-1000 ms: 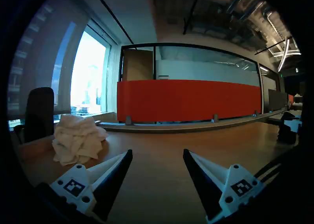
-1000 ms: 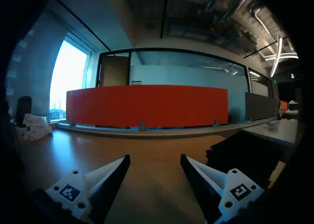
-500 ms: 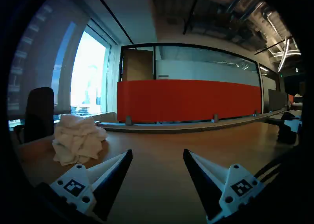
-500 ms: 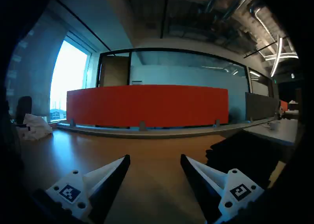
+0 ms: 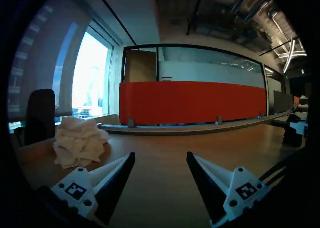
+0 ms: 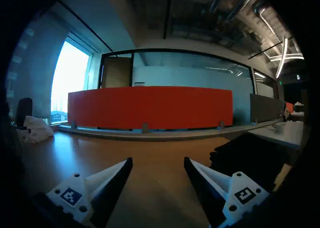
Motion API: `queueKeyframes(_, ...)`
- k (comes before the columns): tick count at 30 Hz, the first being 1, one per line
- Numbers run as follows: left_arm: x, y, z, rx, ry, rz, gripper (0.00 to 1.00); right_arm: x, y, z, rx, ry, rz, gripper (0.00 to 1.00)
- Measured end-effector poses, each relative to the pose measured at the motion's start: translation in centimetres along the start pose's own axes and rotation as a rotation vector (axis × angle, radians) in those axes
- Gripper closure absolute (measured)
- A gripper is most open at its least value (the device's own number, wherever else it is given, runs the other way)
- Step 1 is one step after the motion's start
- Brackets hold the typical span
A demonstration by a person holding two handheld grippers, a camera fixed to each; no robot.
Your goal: Fold towel
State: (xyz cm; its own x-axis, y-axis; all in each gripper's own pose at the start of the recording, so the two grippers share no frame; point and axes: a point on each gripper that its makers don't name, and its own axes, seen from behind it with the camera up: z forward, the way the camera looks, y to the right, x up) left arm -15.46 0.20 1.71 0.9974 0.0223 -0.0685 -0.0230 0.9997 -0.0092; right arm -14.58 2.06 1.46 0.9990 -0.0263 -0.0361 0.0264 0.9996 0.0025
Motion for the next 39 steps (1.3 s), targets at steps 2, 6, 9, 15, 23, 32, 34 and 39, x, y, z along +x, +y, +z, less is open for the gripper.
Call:
queueKeyframes(2, 0.02, 0.01, -0.01, 0.000, 0.000, 0.000, 0.05, 0.01, 0.01, -0.01, 0.000, 0.000, 0.000, 0.01)
queueKeyframes(6, 0.04, 0.03, -0.01, 0.000, 0.000, 0.000, 0.05, 0.02, -0.01, -0.04, 0.000, 0.000, 0.000, 0.01)
queueKeyframes(9, 0.09, 0.03, -0.04, 0.000, 0.000, 0.000, 0.04, 0.04, -0.04, -0.04, 0.000, 0.000, 0.000, 0.01)
queueKeyframes(15, 0.25, -0.01, -0.07, 0.000, -0.001, 0.000, 0.05, 0.03, -0.03, -0.02, 0.000, 0.000, 0.000, 0.01)
queueKeyframes(23, 0.52, -0.07, -0.12, 0.000, -0.001, 0.001, 0.04, 0.04, 0.03, -0.03, 0.000, 0.000, 0.000, 0.01)
queueKeyframes(32, 0.72, -0.08, -0.19, 0.000, -0.002, 0.001, 0.04, 0.04, -0.01, -0.05, 0.000, 0.000, 0.000, 0.01)
queueKeyframes(34, 0.76, -0.11, -0.19, 0.000, -0.002, 0.000, 0.04, 0.05, 0.00, -0.03, 0.000, 0.000, 0.000, 0.01)
queueKeyframes(39, 0.87, -0.17, -0.21, 0.000, -0.002, -0.001, 0.04, 0.08, 0.05, -0.01, 0.000, 0.000, 0.000, 0.01)
